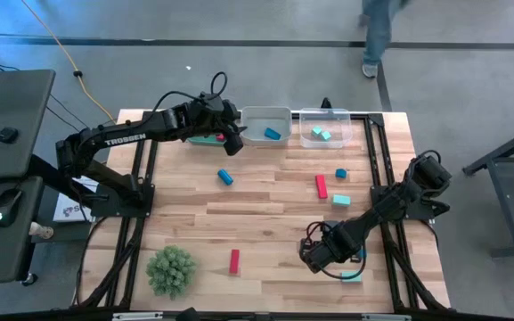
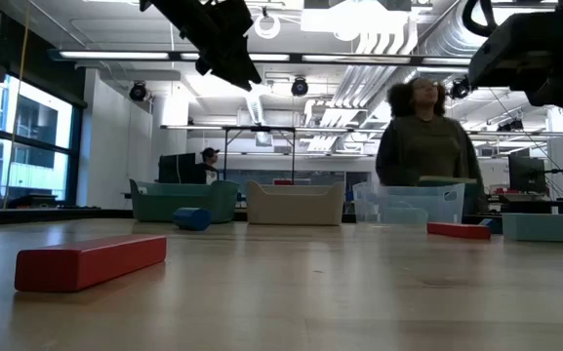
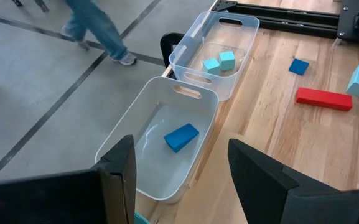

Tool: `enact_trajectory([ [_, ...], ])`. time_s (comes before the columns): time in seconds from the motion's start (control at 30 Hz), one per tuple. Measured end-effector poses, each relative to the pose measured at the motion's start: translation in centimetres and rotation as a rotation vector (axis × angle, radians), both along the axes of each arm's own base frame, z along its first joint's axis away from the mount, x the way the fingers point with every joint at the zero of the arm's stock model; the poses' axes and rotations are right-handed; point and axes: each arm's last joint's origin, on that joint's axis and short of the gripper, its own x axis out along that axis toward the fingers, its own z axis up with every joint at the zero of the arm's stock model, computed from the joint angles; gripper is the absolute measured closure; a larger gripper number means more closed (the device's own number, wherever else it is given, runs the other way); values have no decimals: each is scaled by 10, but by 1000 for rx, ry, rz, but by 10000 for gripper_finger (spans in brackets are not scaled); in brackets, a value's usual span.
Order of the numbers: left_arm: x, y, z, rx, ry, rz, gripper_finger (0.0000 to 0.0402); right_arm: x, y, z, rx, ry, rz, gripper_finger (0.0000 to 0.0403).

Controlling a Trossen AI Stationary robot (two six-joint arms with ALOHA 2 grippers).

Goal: Sort & place blocks by color
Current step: Put the red block into the green bin

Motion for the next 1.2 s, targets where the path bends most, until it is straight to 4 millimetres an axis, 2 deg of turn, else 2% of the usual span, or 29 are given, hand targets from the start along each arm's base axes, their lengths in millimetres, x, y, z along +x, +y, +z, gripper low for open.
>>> enact_trajectory([
  [0.43, 0, 0, 0, 0, 0, 0, 229, 0, 0, -2, -18, 3, 10, 269],
  [0.6, 0, 0, 0, 0, 0, 0, 229, 1, 2, -2, 3, -18, 100, 269],
  [0.97, 0, 0, 0, 0, 0, 0, 229, 1, 3, -2, 33, 1, 88, 268],
  [1.2, 0, 0, 0, 0, 0, 0, 229, 2, 2, -2, 3, -27, 108, 236],
])
